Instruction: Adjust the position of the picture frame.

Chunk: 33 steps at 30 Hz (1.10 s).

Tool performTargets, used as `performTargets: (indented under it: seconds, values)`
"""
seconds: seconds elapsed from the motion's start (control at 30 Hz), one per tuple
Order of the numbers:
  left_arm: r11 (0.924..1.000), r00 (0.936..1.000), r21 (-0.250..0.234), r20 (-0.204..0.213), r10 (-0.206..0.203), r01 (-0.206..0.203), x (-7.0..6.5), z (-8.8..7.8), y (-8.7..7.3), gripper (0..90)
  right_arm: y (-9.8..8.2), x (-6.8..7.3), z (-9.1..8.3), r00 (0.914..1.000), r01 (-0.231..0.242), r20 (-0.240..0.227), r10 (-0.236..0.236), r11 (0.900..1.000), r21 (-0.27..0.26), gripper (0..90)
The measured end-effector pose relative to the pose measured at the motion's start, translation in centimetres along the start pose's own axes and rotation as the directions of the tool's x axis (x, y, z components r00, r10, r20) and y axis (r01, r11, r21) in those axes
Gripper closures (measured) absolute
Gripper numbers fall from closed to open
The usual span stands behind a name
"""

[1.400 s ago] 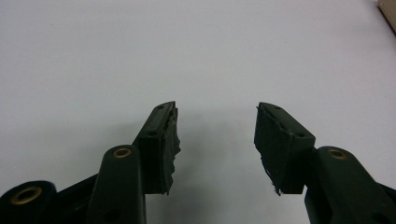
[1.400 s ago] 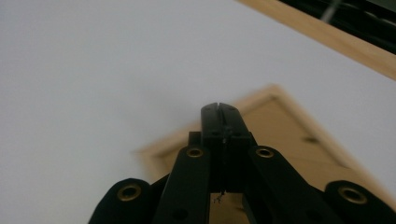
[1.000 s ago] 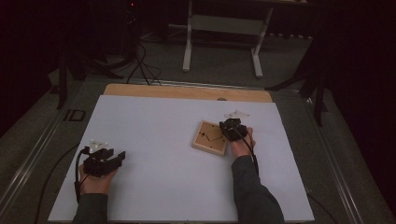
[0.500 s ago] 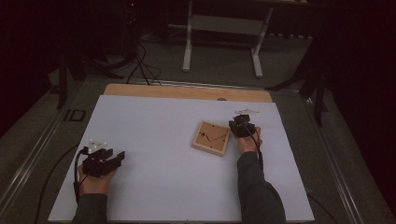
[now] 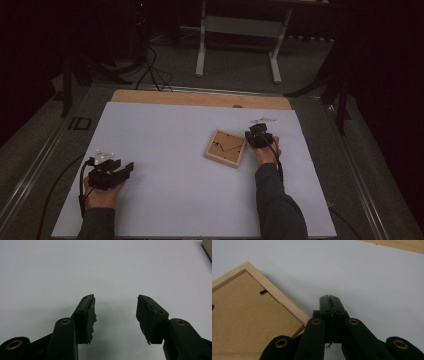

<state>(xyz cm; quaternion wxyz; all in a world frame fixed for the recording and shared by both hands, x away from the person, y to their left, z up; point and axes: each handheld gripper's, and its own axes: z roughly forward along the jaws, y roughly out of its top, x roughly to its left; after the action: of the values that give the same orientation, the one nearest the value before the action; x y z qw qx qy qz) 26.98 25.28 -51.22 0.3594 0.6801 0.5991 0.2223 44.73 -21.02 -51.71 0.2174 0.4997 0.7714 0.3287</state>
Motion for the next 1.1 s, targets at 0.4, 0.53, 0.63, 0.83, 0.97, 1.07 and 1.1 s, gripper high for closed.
performTargets:
  seconds: [0.4, 0.53, 0.63, 0.83, 0.97, 1.07, 1.1]
  values:
    - [1.0000, 1.0000, 0.002, 0.000, 0.003, -0.003, -0.1, 0.0, 0.0, 48.9, -0.7, 0.6, -0.6, 0.9980, 0.056, -0.032, -0.055, 0.998, 0.033, 89.9]
    - [1.0000, 1.0000, 0.001, 0.000, 0.004, -0.004, -0.1, 0.0, 0.0, 49.0, -0.9, 0.9, -0.8, 0.9964, 0.076, -0.040, -0.075, 0.996, 0.035, 89.9]
    - [1.0000, 1.0000, 0.002, 0.001, 0.007, -0.007, -0.2, 0.0, 0.0, 48.9, -1.2, 1.1, -1.1, 0.9952, 0.084, -0.054, -0.082, 0.996, 0.033, 89.9]
    - [1.0000, 1.0000, 0.004, 0.002, 0.008, -0.008, -0.2, 0.1, 0.0, 49.0, -1.7, 1.5, -1.6, 0.9908, 0.104, -0.091, -0.100, 0.994, 0.033, 89.8]
    - [0.9999, 1.0000, 0.004, 0.002, 0.009, -0.009, -0.2, 0.1, 0.0, 48.9, -1.9, 1.8, -1.9, 0.9885, 0.111, -0.107, -0.107, 0.993, 0.033, 89.8]
    - [1.0000, 1.0000, 0.004, 0.002, 0.009, -0.009, -0.2, 0.1, 0.0, 48.9, -2.1, 2.1, -2.0, 0.9861, 0.124, -0.116, -0.119, 0.992, 0.033, 89.8]
    - [1.0000, 1.0000, 0.004, 0.002, 0.009, -0.009, -0.2, 0.1, 0.0, 48.9, -2.1, 2.1, -2.0, 0.9861, 0.124, -0.116, -0.119, 0.992, 0.033, 89.8]
